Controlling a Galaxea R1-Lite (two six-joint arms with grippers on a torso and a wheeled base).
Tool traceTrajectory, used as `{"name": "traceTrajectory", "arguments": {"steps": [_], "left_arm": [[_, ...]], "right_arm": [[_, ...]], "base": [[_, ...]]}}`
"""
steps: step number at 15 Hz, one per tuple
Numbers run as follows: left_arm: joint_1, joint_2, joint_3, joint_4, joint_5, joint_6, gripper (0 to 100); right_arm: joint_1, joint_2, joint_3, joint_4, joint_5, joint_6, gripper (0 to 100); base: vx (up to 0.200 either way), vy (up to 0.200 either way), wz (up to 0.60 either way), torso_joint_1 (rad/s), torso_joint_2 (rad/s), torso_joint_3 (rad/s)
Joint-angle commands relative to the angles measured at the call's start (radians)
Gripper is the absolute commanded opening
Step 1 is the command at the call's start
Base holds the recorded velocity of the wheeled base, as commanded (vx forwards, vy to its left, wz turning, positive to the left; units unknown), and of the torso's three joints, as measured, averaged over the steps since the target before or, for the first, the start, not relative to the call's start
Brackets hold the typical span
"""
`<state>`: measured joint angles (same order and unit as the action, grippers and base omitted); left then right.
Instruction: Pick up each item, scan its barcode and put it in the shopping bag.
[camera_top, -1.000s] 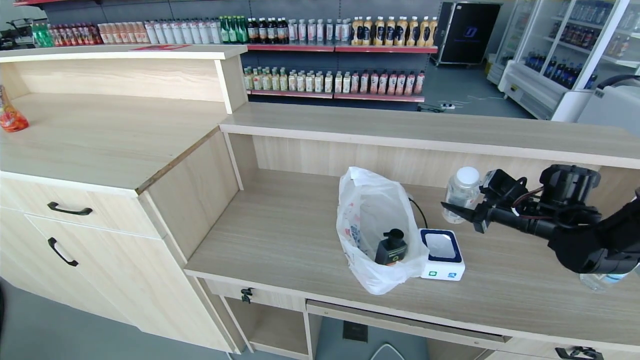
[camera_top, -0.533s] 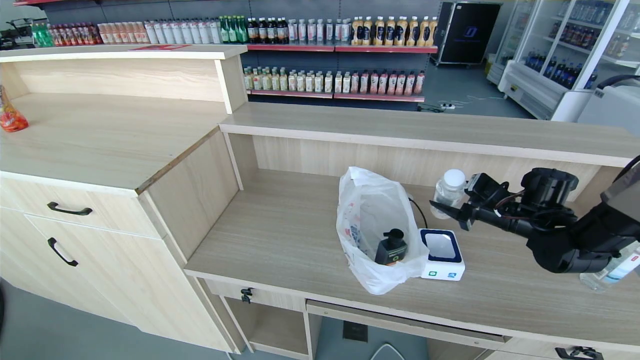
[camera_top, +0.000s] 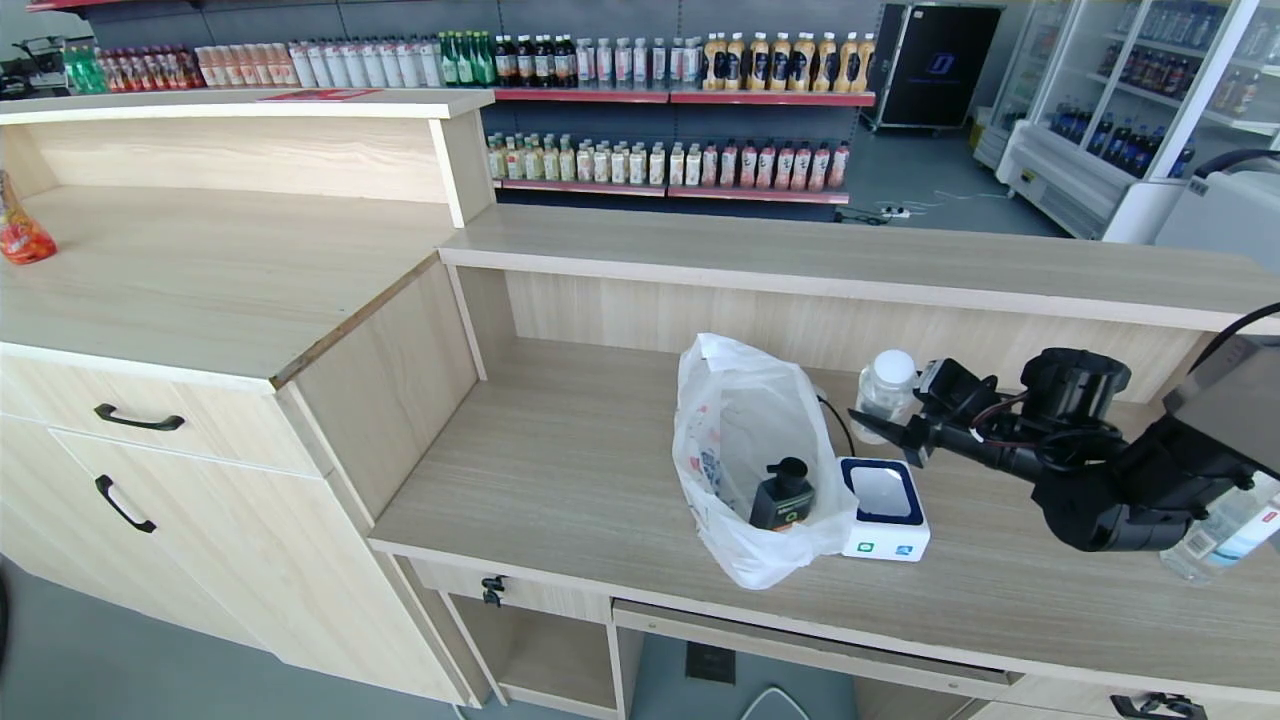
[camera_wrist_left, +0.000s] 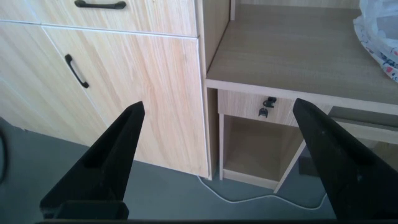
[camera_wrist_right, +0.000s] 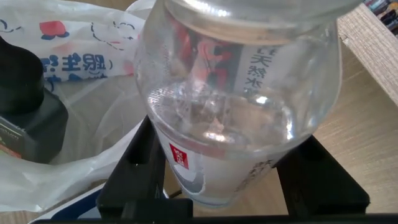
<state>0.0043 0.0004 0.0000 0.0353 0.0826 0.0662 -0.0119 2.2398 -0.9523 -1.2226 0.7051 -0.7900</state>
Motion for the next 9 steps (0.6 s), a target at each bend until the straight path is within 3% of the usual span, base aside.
{"name": "traceTrajectory", "arguments": {"steps": [1,9], "left_arm": [[0.0,0.0,0.0,0.0,0.0,0.0,100],[0.0,0.0,0.0,0.0,0.0,0.0,100]], "right_arm": [[0.004,0.006,0.0,-0.005,0.001,0.0,0],[0.01,0.014,0.01,0.002,-0.001,-0.002,0]], "base": [[0.0,0.0,0.0,0.0,0.0,0.0],[0.0,0.0,0.0,0.0,0.0,0.0]]}}
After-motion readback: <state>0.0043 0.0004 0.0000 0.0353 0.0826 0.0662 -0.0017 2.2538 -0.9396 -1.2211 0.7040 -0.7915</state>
